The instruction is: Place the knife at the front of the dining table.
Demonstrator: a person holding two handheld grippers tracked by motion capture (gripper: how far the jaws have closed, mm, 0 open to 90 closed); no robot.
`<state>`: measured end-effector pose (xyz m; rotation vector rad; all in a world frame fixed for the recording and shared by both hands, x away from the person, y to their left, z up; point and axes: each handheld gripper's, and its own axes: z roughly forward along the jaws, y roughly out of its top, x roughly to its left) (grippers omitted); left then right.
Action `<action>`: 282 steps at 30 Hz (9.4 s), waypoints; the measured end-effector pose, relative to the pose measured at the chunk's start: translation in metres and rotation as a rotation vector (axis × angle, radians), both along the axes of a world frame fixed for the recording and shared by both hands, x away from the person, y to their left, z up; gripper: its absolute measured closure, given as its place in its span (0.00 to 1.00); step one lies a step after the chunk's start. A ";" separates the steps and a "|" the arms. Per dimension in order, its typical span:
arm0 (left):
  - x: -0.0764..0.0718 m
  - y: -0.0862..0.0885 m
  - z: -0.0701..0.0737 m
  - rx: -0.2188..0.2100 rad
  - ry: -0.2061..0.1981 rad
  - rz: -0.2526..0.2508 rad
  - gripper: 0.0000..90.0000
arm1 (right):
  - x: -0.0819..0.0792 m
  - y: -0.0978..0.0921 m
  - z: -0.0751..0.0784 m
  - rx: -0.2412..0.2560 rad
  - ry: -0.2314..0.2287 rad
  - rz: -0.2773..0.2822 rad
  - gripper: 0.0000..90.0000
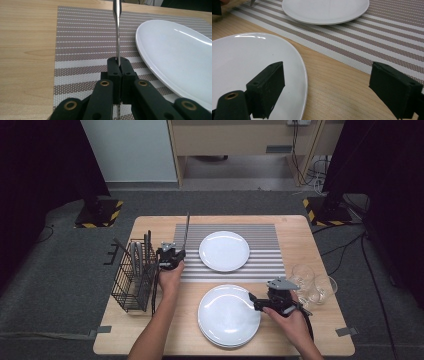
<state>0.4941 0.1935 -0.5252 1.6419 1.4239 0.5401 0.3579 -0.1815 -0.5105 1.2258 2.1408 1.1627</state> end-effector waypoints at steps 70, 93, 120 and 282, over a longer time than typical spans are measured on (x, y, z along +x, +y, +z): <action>0.004 0.000 -0.010 0.079 0.069 0.048 0.97 | -0.001 -0.002 -0.003 -0.003 0.012 -0.001 0.15; 0.011 -0.007 -0.011 0.073 0.112 0.004 0.95 | -0.001 -0.003 -0.003 -0.003 0.011 -0.002 0.15; 0.009 -0.006 -0.011 0.083 0.107 -0.002 0.85 | -0.002 -0.004 -0.001 0.004 0.009 -0.005 0.15; -0.074 -0.032 0.054 0.022 0.011 -0.228 0.09 | -0.002 0.002 -0.004 0.002 0.019 0.004 0.11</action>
